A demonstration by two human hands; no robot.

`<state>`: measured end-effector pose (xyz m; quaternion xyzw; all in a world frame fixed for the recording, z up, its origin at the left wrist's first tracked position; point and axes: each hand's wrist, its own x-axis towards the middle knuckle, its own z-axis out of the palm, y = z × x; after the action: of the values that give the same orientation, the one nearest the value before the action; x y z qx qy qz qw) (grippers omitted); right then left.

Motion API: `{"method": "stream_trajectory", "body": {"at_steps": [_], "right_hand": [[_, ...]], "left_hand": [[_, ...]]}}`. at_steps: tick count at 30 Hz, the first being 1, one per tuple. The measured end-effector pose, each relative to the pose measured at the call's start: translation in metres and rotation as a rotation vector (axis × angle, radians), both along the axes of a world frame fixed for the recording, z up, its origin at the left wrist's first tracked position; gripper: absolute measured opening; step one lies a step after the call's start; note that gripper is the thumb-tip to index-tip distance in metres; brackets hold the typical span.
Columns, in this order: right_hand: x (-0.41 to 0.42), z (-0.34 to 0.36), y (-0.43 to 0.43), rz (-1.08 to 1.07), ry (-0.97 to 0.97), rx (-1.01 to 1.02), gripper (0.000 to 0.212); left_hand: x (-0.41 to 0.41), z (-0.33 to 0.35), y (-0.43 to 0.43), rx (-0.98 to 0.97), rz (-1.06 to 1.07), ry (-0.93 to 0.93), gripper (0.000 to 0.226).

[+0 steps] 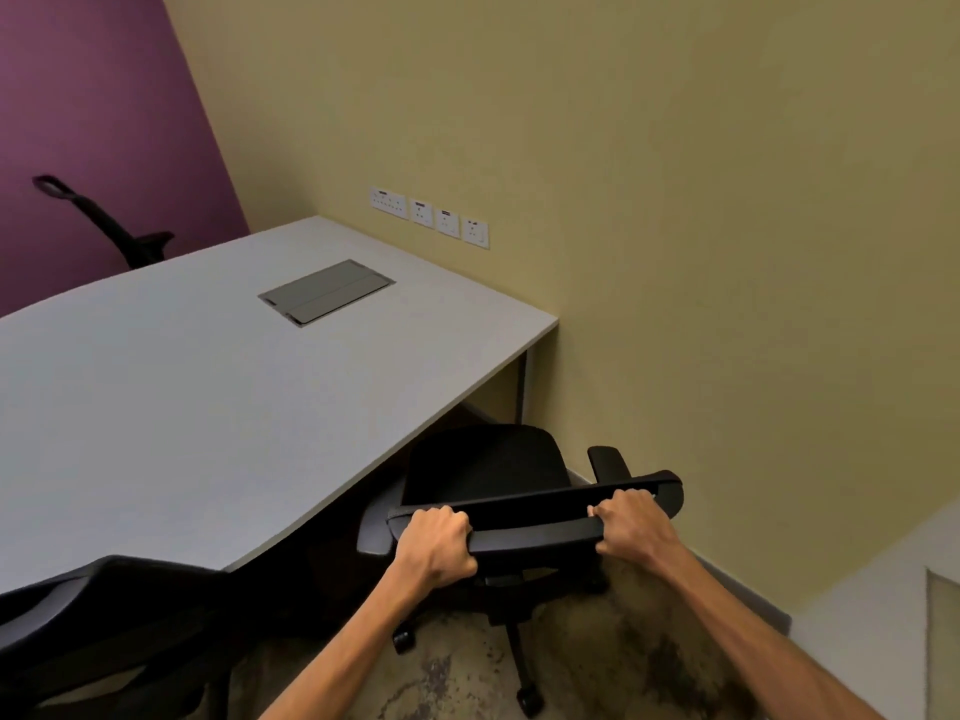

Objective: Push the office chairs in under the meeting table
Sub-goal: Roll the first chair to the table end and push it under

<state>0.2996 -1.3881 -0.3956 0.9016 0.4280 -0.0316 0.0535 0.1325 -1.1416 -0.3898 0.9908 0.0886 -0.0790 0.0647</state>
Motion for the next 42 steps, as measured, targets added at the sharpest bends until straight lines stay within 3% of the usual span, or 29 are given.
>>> {"method": "stream_trajectory", "body": {"at_steps": [29, 42], "right_hand": [[0.297, 0.009, 0.104, 0.541, -0.037, -0.015, 0.028], [0.390, 0.008, 0.169, 0.638, -0.063, -0.058, 0.029]], "left_hand": [[0.206, -0.005, -0.001, 0.011, 0.498, 0.019, 0.026], [0.286, -0.004, 0.024, -0.005, 0.651, 0.031, 0.026]]}}
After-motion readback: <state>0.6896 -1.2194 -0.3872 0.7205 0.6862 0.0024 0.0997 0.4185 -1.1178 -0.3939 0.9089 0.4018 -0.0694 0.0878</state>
